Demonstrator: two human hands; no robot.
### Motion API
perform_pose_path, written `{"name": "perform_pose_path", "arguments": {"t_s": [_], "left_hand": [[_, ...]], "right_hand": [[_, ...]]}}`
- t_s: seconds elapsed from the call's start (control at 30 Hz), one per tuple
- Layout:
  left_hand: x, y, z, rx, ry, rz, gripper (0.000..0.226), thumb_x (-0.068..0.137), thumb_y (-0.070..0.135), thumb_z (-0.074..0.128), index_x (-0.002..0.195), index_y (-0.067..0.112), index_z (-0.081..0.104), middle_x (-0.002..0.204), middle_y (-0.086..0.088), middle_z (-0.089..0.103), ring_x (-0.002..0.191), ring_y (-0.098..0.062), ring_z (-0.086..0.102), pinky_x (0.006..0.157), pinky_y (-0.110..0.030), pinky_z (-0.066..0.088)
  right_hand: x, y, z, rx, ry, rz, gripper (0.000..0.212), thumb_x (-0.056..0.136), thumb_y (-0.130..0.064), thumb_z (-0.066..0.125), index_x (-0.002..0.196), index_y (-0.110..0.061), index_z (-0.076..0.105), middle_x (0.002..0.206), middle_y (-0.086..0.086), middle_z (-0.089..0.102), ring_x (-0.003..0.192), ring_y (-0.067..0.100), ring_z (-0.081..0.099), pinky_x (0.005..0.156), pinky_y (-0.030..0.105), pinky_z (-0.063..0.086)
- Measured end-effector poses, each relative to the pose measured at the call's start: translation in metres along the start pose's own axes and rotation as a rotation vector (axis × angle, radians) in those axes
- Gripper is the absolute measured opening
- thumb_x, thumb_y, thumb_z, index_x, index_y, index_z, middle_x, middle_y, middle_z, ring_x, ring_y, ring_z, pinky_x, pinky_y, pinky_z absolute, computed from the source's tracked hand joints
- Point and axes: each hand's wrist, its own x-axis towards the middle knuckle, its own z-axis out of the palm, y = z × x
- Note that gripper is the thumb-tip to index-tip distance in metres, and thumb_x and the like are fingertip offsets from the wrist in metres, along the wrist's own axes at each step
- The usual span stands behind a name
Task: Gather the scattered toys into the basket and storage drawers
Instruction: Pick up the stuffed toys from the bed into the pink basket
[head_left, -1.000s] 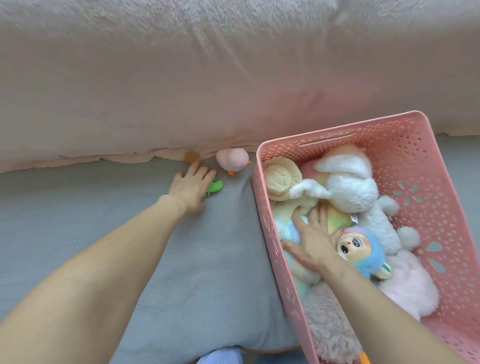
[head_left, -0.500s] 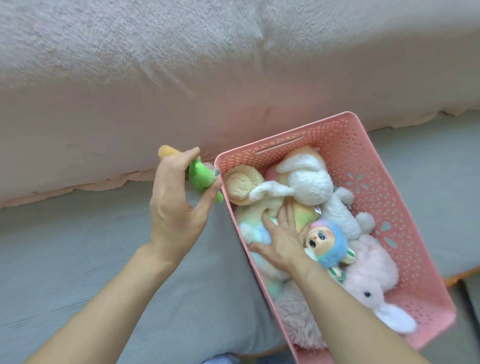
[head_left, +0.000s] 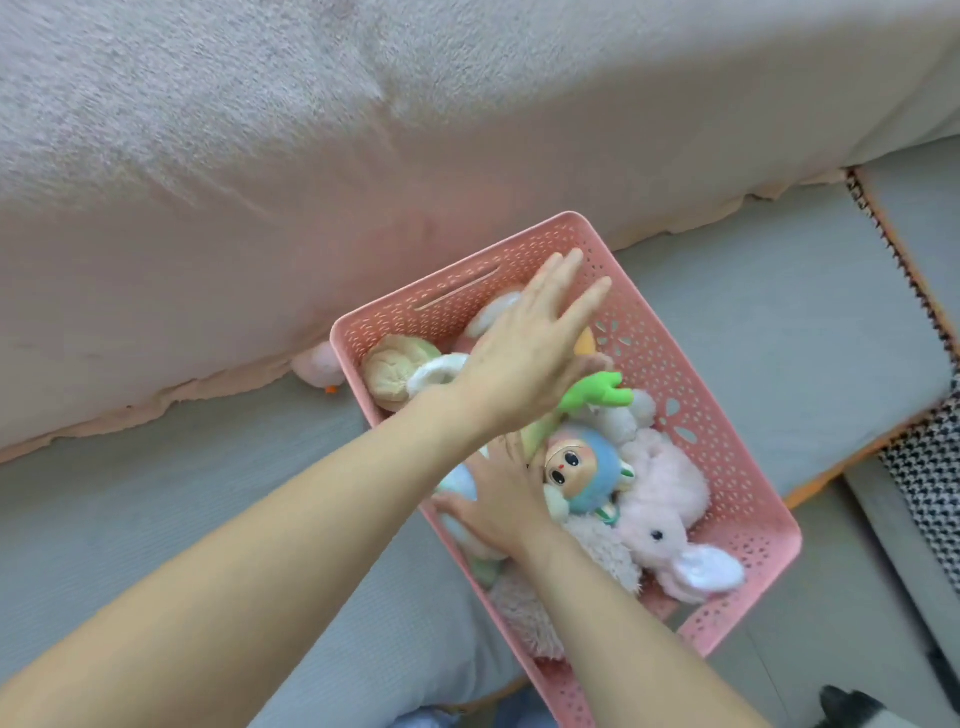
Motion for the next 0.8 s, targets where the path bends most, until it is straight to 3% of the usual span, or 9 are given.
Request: {"name": "perform_pose_path", "arguments": {"t_s": [0.07, 0.13, 0.23, 0.3, 0.37, 0.47, 0.53, 0.67, 0.8], "left_hand": [[-0.016, -0.024, -0.014, -0.068, 0.277, -0.111, 0.053, 0.09, 0.026, 0.043, 0.135, -0.001, 0.043, 0.145, -0.026, 0.033, 0.137, -0.039, 0.028, 0.112, -0.036, 0.021], [-0.042, -0.054, -0.03, -0.015, 0.525, -0.241, 0.04, 0.09, 0.01, 0.044, 0.127, -0.004, 0.049, 0.133, -0.025, 0.046, 0.128, -0.034, 0.04, 0.109, -0.028, 0.025], [-0.086, -0.1, -0.043, 0.039, 0.687, -0.463, 0.033, 0.086, -0.003, 0.041, 0.116, -0.005, 0.053, 0.114, -0.024, 0.053, 0.109, -0.029, 0.048, 0.095, -0.032, 0.038], [-0.111, -0.128, -0.04, 0.059, 0.573, -0.649, 0.033, 0.086, -0.005, 0.041, 0.117, -0.004, 0.052, 0.115, -0.023, 0.053, 0.108, -0.032, 0.051, 0.09, -0.034, 0.038], [-0.13, -0.156, -0.027, 0.117, 0.315, -0.729, 0.04, 0.084, -0.006, 0.045, 0.123, -0.001, 0.05, 0.124, -0.02, 0.052, 0.114, -0.035, 0.051, 0.091, -0.04, 0.039], [-0.141, -0.186, -0.011, 0.124, -0.091, -0.683, 0.059, 0.08, 0.001, 0.055, 0.136, 0.008, 0.039, 0.138, -0.015, 0.043, 0.122, -0.036, 0.045, 0.095, -0.044, 0.041], [-0.14, -0.2, -0.002, 0.112, -0.233, -0.675, 0.075, 0.078, 0.01, 0.061, 0.144, 0.016, 0.028, 0.147, -0.011, 0.033, 0.127, -0.034, 0.04, 0.098, -0.043, 0.041], [-0.125, -0.205, 0.016, 0.076, -0.194, -0.74, 0.072, 0.077, 0.033, 0.066, 0.139, 0.024, 0.03, 0.136, -0.006, 0.043, 0.114, -0.031, 0.053, 0.083, -0.041, 0.048], [-0.121, -0.194, 0.027, 0.04, -0.031, -1.029, 0.051, 0.083, 0.039, 0.059, 0.122, 0.012, 0.041, 0.117, -0.015, 0.056, 0.104, -0.038, 0.056, 0.076, -0.037, 0.042]], "right_hand": [[0.003, 0.002, 0.001, -0.022, -0.033, -0.007, 0.082, 0.084, -0.058, 0.05, 0.149, -0.035, 0.005, 0.154, 0.005, -0.028, 0.133, 0.014, -0.037, 0.11, 0.058, -0.009], [0.004, 0.002, 0.001, 0.02, -0.047, -0.013, 0.084, 0.084, -0.058, 0.051, 0.148, -0.037, 0.002, 0.152, 0.004, -0.032, 0.128, 0.009, -0.04, 0.11, 0.058, -0.011], [0.007, 0.003, -0.001, 0.061, -0.073, -0.014, 0.082, 0.085, -0.057, 0.051, 0.148, -0.037, 0.003, 0.152, 0.003, -0.032, 0.127, 0.006, -0.04, 0.11, 0.056, -0.012], [0.01, 0.004, -0.001, 0.057, -0.088, -0.01, 0.082, 0.085, -0.056, 0.051, 0.149, -0.036, 0.004, 0.152, 0.003, -0.031, 0.127, 0.005, -0.038, 0.11, 0.055, -0.012], [0.015, 0.004, -0.002, 0.049, -0.097, -0.007, 0.081, 0.086, -0.056, 0.051, 0.149, -0.035, 0.005, 0.153, 0.003, -0.029, 0.127, 0.004, -0.037, 0.11, 0.054, -0.013], [0.021, 0.005, -0.002, 0.031, -0.116, 0.014, 0.081, 0.085, -0.057, 0.051, 0.149, -0.033, 0.007, 0.154, 0.004, -0.026, 0.132, 0.006, -0.034, 0.111, 0.054, -0.012], [0.024, 0.005, -0.001, 0.035, -0.116, 0.021, 0.083, 0.083, -0.061, 0.049, 0.149, -0.032, 0.01, 0.155, 0.004, -0.023, 0.13, 0.004, -0.033, 0.112, 0.054, -0.01], [0.032, 0.005, 0.004, 0.081, -0.083, 0.026, 0.103, 0.059, -0.078, 0.029, 0.149, -0.029, 0.016, 0.157, 0.005, -0.018, 0.127, 0.001, -0.032, 0.115, 0.054, -0.003], [0.035, 0.006, 0.005, 0.116, -0.07, 0.026, 0.112, 0.048, -0.079, 0.019, 0.149, -0.028, 0.018, 0.157, 0.005, -0.017, 0.127, 0.001, -0.032, 0.116, 0.052, -0.003]]}}
